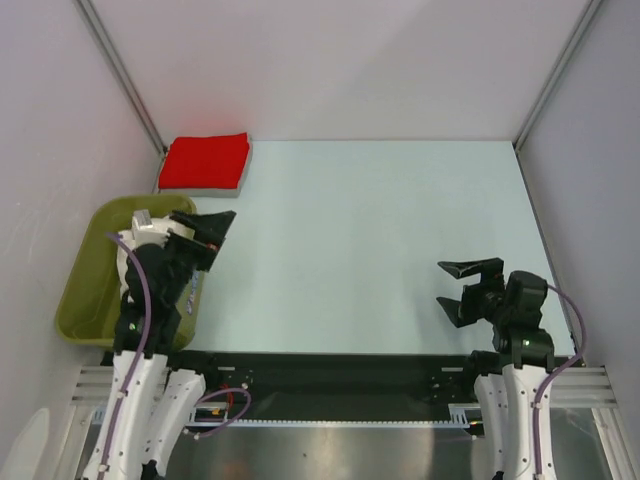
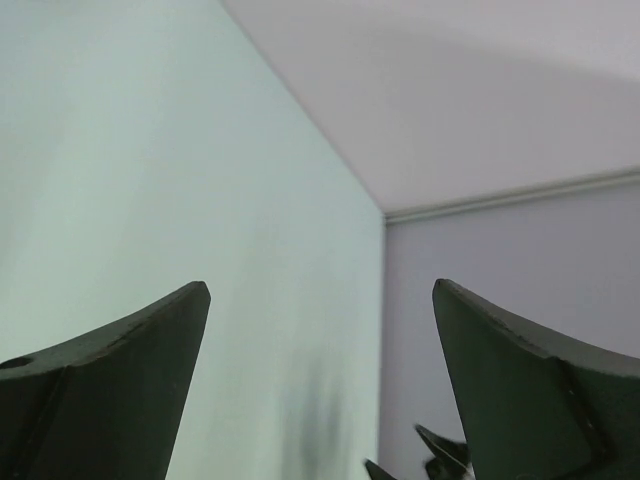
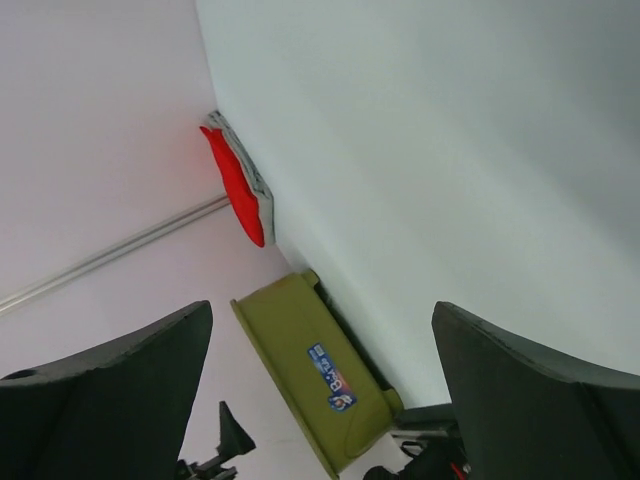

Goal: Fold and stack the t-shirts
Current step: Grab the tshirt from the pile

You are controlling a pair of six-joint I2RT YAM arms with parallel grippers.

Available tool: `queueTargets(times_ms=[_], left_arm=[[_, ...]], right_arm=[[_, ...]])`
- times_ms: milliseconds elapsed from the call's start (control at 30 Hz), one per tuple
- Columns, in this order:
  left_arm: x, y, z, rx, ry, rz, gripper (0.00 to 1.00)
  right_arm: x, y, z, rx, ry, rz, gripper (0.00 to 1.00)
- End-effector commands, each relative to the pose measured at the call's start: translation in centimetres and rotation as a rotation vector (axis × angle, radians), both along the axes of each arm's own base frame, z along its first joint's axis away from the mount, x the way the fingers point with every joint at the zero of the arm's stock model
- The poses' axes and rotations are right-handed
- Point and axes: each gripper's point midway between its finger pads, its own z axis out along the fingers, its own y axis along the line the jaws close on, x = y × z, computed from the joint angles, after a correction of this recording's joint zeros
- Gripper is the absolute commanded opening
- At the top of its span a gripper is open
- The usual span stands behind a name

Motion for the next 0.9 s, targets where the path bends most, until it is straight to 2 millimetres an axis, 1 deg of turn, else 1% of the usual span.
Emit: queueTargets(times_ms=[0,33,67,100,133,200,233,267,333,367,400,433,467,500,533,567,633,700,733,767,833,867], left_arm=[[-0.6,3.9,-3.0,0.338,0.264,0.096,1.0],[0.4,3.9,-0.9,0.408,0.244,0.067,1.0],[0.6,4.1,-0.6,0.487,0.245,0.031,1.0],[1.2,5.3,-0.5,0.575,0.262,0.058,1.0],[2.2,6.1,0.1,0.591,0.285,0.095,1.0],[3.3,8.2,0.1,0.641,0.33,0.183,1.0],[3.8,11.2,-0.6,0.642,0.443,0.313,1.0],[3.9,13.0,-1.1,0.632,0.51,0.379,1.0],[4.7,15.2,-2.0,0.594,0.596,0.426,1.0],[4.9,16.2,-3.1,0.586,0.649,0.444,1.0],[5.5,18.2,-5.5,0.564,0.752,0.479,1.0],[5.7,19.2,-6.1,0.542,0.794,0.506,1.0],[5.6,20.8,-8.4,0.512,0.902,0.542,1.0],[5.6,21.5,-9.0,0.509,0.928,0.557,1.0],[5.6,22.1,-9.8,0.519,0.955,0.568,1.0],[5.8,23.2,-10.3,0.547,0.967,0.6,1.0],[6.2,23.8,-13.2,0.55,1.019,0.571,1.0],[6.7,24.8,-14.8,0.501,1.024,0.57,1.0],[6.9,25.0,-16.6,0.488,1.05,0.548,1.0],[7.7,25.7,-16.9,0.487,1.02,0.553,1.0],[9.0,26.0,-18.5,0.497,1.013,0.516,1.0],[10.2,26.6,-18.6,0.53,0.975,0.503,1.0]], right_arm=[[-0.9,-0.4,0.8,-0.1,0.046,0.046,1.0],[-0.8,-0.4,1.3,-0.11,0.042,0.059,1.0],[-0.6,-0.5,2.7,-0.151,0.005,0.081,1.0],[-0.2,-0.6,2.9,-0.17,0.013,0.091,1.0],[0.3,-0.8,4.3,-0.204,-0.027,0.095,1.0],[0.8,-0.8,4.9,-0.243,-0.045,0.124,1.0],[1.1,-0.7,5.3,-0.259,-0.049,0.148,1.0],[1.1,-0.6,5.8,-0.259,-0.062,0.155,1.0],[1.4,-0.6,5.9,-0.295,-0.038,0.196,1.0],[1.5,-0.7,6.3,-0.323,-0.04,0.21,1.0],[1.9,-0.6,8.4,-0.387,-0.095,0.246,1.0],[2.6,-0.9,8.3,-0.424,-0.069,0.254,1.0],[3.3,-1.0,9.3,-0.484,-0.076,0.292,1.0],[3.1,-0.7,10.1,-0.487,-0.092,0.299,1.0],[3.7,-1.0,9.8,-0.523,-0.075,0.322,1.0],[3.9,-1.0,9.9,-0.53,-0.077,0.326,1.0],[4.1,-0.8,9.6,-0.522,-0.069,0.339,1.0],[4.2,-0.6,9.2,-0.514,-0.056,0.353,1.0],[4.2,-0.6,9.3,-0.517,-0.056,0.354,1.0],[4.4,-0.7,9.3,-0.523,-0.054,0.359,1.0],[4.6,-0.8,9.4,-0.528,-0.055,0.357,1.0],[4.7,-0.8,9.3,-0.526,-0.051,0.359,1.0]])
